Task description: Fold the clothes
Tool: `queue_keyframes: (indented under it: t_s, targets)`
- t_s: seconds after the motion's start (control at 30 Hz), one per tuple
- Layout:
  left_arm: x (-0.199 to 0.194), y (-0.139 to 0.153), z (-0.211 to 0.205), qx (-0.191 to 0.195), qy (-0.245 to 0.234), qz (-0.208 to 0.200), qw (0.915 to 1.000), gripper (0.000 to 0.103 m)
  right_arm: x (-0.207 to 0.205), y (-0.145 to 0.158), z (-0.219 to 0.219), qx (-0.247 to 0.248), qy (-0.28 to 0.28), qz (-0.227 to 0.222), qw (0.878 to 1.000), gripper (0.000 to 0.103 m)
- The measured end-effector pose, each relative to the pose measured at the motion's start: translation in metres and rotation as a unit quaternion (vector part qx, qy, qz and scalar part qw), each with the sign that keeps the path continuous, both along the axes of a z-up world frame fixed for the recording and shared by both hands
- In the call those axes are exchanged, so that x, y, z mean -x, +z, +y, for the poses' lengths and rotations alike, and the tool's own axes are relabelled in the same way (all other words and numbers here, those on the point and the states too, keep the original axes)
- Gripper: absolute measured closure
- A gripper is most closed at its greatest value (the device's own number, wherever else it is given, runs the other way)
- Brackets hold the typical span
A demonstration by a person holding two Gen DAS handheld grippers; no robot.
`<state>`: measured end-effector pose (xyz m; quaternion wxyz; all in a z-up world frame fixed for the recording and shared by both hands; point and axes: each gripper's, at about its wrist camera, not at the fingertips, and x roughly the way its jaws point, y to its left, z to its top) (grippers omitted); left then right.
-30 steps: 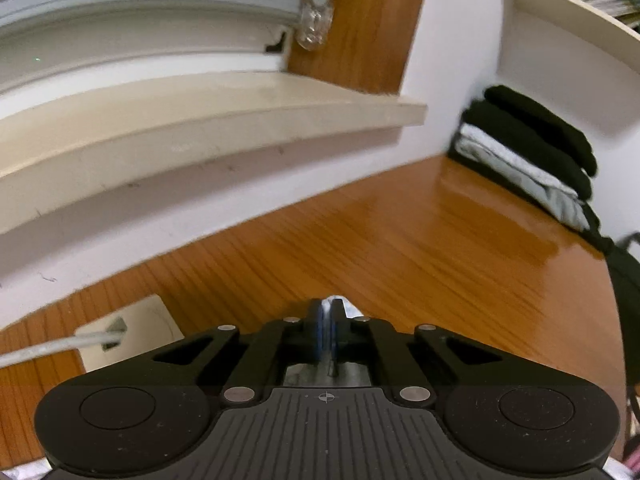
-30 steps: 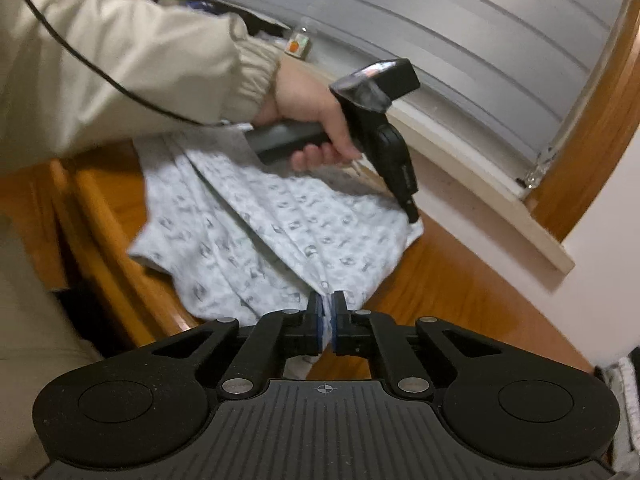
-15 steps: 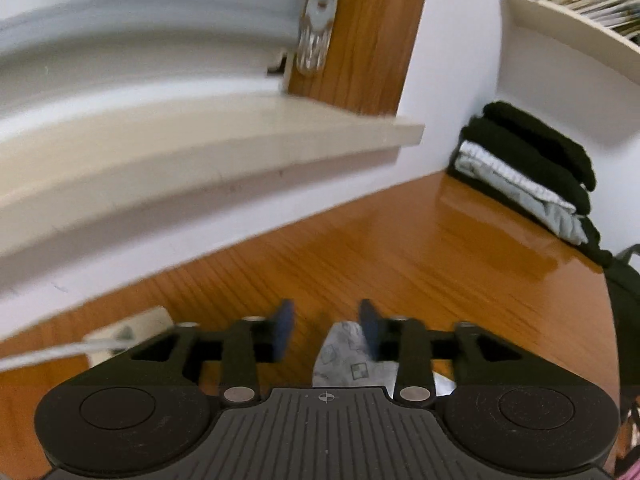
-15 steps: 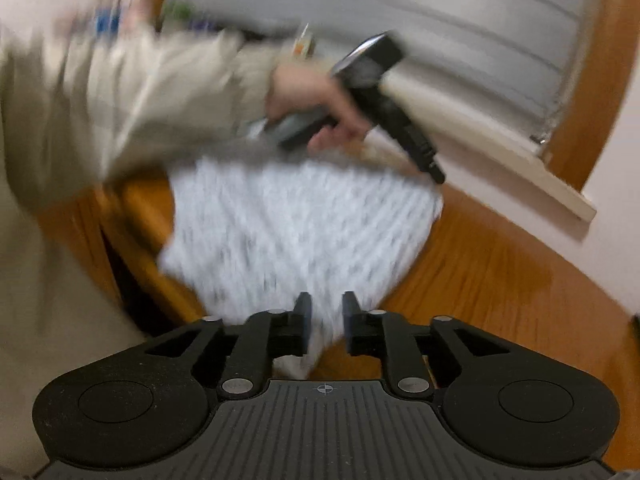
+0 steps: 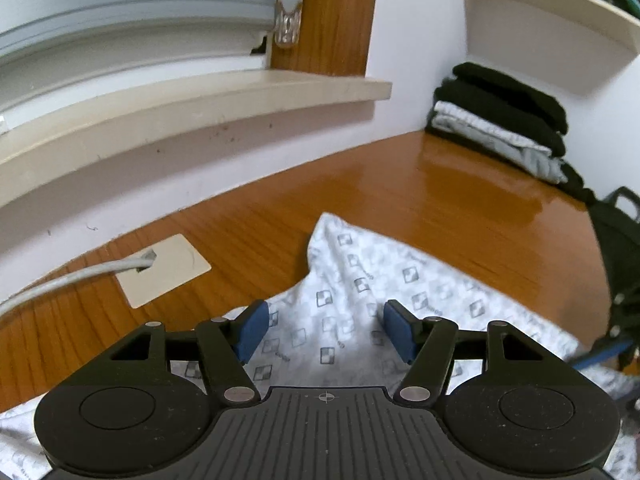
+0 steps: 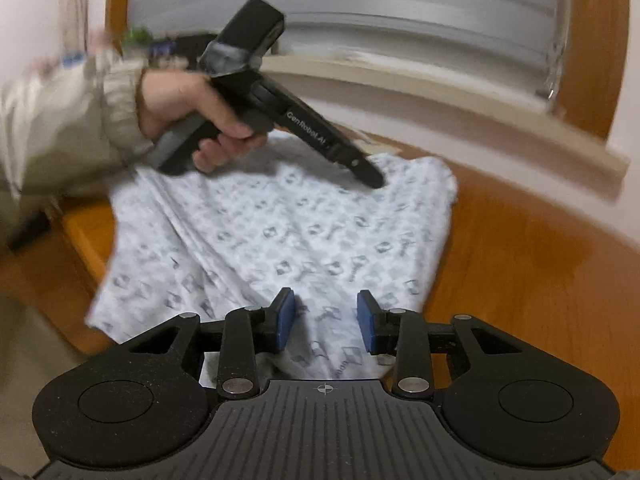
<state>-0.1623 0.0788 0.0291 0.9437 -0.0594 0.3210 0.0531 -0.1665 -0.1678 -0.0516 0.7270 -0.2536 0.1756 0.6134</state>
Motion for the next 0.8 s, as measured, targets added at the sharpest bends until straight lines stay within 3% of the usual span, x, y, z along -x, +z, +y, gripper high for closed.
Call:
queue_keyframes:
  t_s: [0.07,0.17,0.4,0.5,0.6,0.8]
  targets:
    - [-0.015,-0.003,-0.005,-0.014,0.004,0.003,0.9999,0.035,-0.003,0.002,-0.002,0.01,-0.018,-0.05,0.999,0.069]
    - [-0.046,-0.006,-0.012,-0.025,0.019,0.009,0.9995,0.033,-0.031,0.009,-0.011,0.012,-0.04,-0.048,0.998,0.069]
    - [-0.146,-0.007,-0.021,0.005,0.07,-0.001,0.9976,0.029,-0.111,0.019,-0.025,0.015,-0.122,-0.088,0.988,0.069]
    - [-0.169,-0.001,-0.024,0.023,0.091,-0.009,0.9955,0.029,-0.142,0.019,-0.033,0.011,-0.158,-0.1,0.982,0.068]
    - [-0.169,0.009,-0.027,0.025,0.078,-0.03,0.9961,0.027,-0.15,0.026,-0.069,-0.018,-0.178,-0.065,0.982,0.068]
    - [-0.126,0.019,-0.003,0.031,0.092,-0.033,0.9947,0.025,-0.152,0.034,-0.113,-0.067,-0.14,0.022,0.988,0.068]
